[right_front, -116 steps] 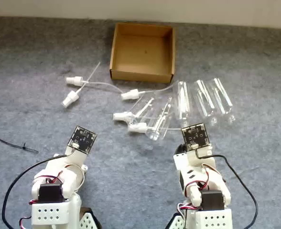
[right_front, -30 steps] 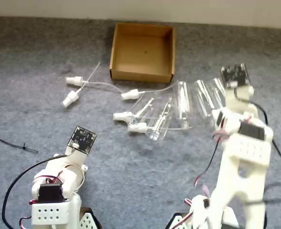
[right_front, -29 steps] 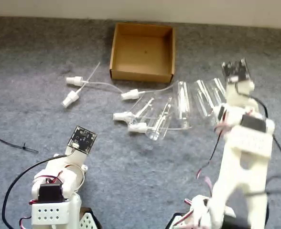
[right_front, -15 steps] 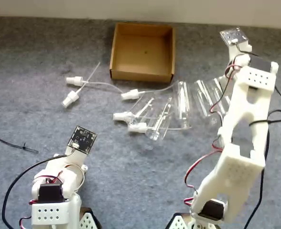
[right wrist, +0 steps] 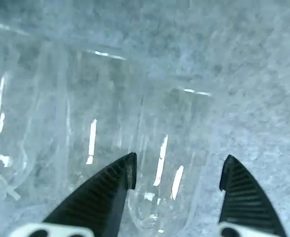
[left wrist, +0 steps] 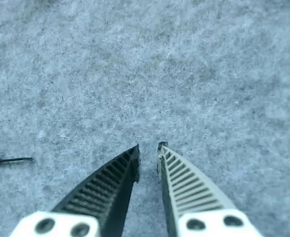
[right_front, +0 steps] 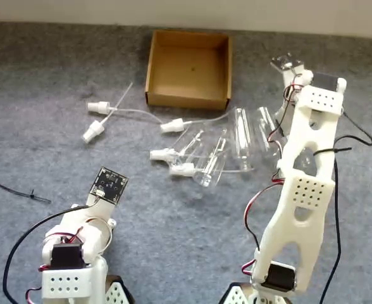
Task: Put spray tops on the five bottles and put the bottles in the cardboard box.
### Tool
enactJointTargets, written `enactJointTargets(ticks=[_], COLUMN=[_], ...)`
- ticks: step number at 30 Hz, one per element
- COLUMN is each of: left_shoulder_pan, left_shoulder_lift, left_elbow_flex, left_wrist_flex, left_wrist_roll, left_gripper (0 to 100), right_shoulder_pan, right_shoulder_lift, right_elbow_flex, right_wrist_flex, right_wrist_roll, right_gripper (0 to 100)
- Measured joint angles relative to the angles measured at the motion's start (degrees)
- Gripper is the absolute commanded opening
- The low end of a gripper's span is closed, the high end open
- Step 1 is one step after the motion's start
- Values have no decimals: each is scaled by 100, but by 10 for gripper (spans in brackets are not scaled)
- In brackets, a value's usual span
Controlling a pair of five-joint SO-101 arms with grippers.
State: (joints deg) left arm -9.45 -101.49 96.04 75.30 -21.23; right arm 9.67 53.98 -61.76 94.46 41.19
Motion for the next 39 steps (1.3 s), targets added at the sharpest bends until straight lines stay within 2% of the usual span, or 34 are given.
enactJointTargets(ticks=[3, 10, 17, 22, 31, 35, 39], left_shoulder_pan=[0, 0, 0, 0, 0, 0, 0], left_shoulder_lift=[0, 0, 0, 0, 0, 0, 0], left_elbow_flex=[0, 0, 0, 0, 0, 0, 0], left_wrist_flex=[0, 0, 0, 0, 0, 0, 0], left_wrist_roll=[0, 0, 0, 0, 0, 0, 0], left_gripper=[78, 78, 78, 78, 78, 78, 78], right_shoulder_pan=[18, 123, 703, 1196, 1934, 2356, 2444], right_shoulder_lift=[132, 633, 1002, 1002, 888, 554, 290], right_elbow_flex=[-264, -589, -589, -598, -589, -88, 545], right_wrist_flex=[369, 492, 492, 510, 527, 545, 545], right_wrist_roll=[0, -105, -703, -1389, -1600, -1916, -1943], right_gripper=[266, 265, 264, 264, 263, 263, 268])
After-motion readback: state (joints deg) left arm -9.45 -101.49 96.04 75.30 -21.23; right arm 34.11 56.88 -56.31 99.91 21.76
